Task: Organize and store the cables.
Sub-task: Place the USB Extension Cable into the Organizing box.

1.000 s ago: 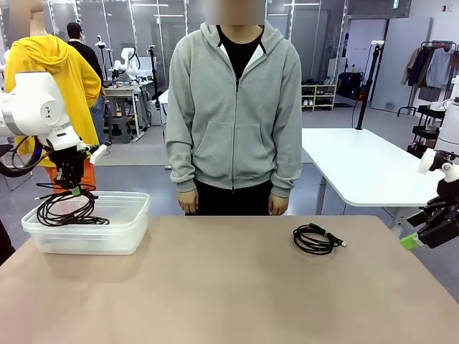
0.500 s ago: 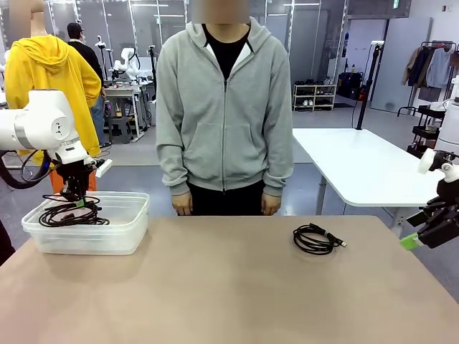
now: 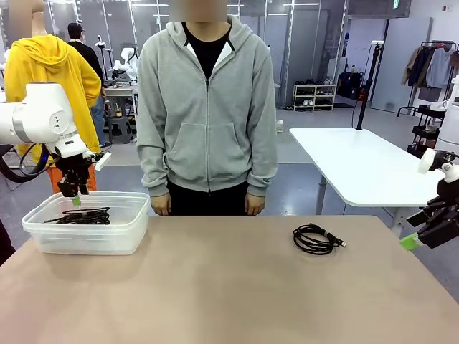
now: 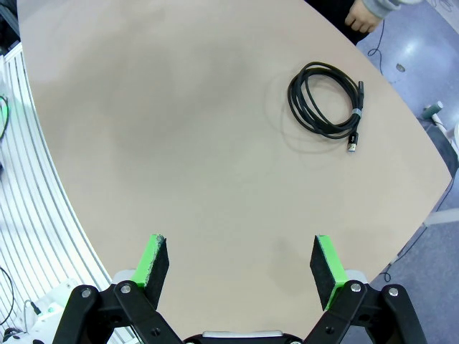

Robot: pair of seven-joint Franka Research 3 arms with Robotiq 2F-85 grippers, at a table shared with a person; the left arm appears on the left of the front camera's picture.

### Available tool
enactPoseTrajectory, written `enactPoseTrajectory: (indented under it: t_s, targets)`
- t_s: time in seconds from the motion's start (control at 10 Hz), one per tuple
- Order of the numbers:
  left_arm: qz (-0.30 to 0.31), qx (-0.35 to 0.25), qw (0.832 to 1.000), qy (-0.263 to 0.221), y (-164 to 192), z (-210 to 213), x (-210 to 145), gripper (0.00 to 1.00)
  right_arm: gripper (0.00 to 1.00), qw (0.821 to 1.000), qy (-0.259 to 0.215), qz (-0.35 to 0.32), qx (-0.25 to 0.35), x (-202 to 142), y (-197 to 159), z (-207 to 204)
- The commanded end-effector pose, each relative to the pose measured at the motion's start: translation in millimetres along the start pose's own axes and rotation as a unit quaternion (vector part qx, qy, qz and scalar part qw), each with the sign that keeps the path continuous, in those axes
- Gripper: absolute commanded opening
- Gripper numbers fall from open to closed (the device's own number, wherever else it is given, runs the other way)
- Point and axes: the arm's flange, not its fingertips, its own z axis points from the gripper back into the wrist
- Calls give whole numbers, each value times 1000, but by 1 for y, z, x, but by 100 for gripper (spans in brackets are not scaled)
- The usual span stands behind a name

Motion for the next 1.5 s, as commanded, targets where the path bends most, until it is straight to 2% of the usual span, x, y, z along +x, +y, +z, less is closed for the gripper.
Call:
enactPoseTrajectory:
  t_s: [0.0,0.2,0.3,0.4,1.4]
  targets:
    - [7,1,1000,-3,0,3,-1,100,100,1000,0,-4,-5,1,-1,-1]
    - [1,-3,1000,-9,-3,9,-2,100,100,1000,0,-4,-5,1,-1,-1]
    - [55,-24,998,29,-6,11,-1,100,100,1000,0,-4,-5,1,-1,-1]
    - [1,1,1000,-1,0,2,-1,100,100,1000,0,-4,-5,1,-1,-1]
    - [1,1,1000,-1,0,2,-1,100,100,1000,0,-4,-5,1,-1,-1]
